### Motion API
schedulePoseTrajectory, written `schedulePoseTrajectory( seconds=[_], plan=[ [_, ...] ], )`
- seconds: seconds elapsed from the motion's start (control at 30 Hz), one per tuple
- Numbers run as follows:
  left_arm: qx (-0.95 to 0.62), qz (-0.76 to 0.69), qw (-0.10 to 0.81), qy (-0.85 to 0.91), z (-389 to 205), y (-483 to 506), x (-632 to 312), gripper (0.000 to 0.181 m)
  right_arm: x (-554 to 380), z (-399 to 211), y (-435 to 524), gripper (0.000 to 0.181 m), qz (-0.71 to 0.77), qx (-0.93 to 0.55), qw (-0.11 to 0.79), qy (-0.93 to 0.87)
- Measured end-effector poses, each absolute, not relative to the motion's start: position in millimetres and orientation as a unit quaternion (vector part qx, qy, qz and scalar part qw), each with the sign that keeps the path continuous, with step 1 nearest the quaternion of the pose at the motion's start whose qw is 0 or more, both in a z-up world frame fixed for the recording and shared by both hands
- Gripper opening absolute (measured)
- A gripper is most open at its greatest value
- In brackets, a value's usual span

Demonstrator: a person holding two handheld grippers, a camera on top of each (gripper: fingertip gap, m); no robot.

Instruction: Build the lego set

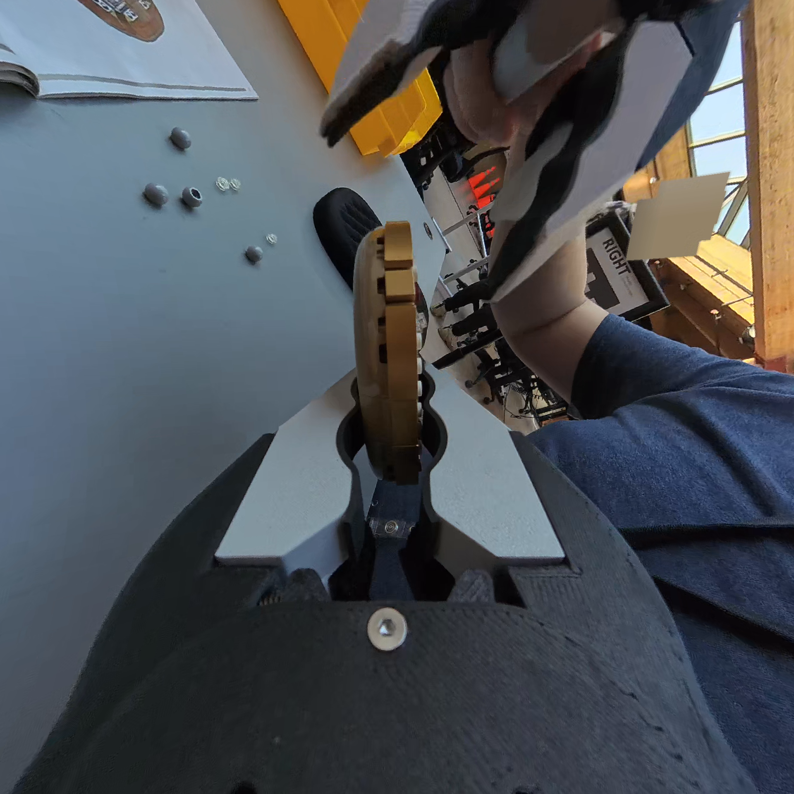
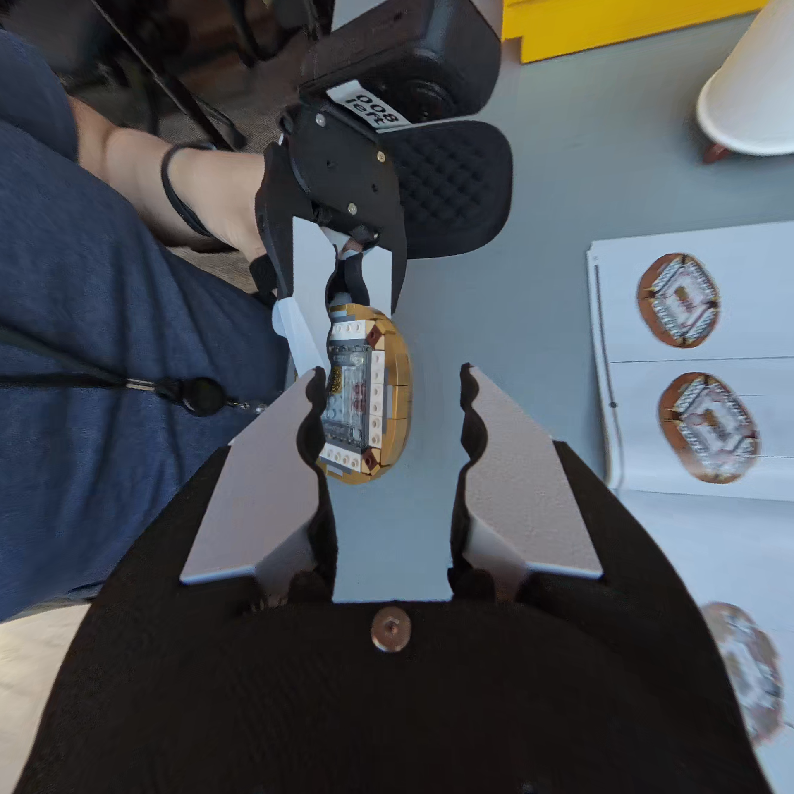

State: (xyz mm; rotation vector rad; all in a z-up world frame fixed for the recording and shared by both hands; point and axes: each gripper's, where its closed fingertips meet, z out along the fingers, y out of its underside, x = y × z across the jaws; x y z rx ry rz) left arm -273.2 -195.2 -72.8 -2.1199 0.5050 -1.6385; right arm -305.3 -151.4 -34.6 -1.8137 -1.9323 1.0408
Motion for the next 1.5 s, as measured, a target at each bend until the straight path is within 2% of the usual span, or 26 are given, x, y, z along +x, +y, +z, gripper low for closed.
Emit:
schedulePoseTrajectory(
  seconds=[0.13, 0.3, 0.63, 1.5],
  plan=[
    [-0.766, -0.574, 0.209, 0.201, -70.9, -199.3, -268.6, 0.02, -301.3, -40.2, -168.1, 0.055, 0.472, -0.633, 0.013, -0.613],
    [-0.769, -0.571, 0.206, 0.202, -71.5, -200.0, -268.2, 0.02, -302.6, -46.6, -179.0, 0.042, 0.497, -0.625, -0.05, -0.599],
    [-0.773, -0.565, 0.204, 0.203, -73.2, -198.5, -268.8, 0.02, -305.4, -55.0, -175.8, 0.028, 0.489, -0.633, -0.056, -0.597],
    [-0.785, -0.551, 0.201, 0.199, -73.5, -199.4, -272.4, 0.019, -309.1, -56.4, -176.1, 0.028, 0.491, -0.624, -0.031, -0.608]
  ],
)
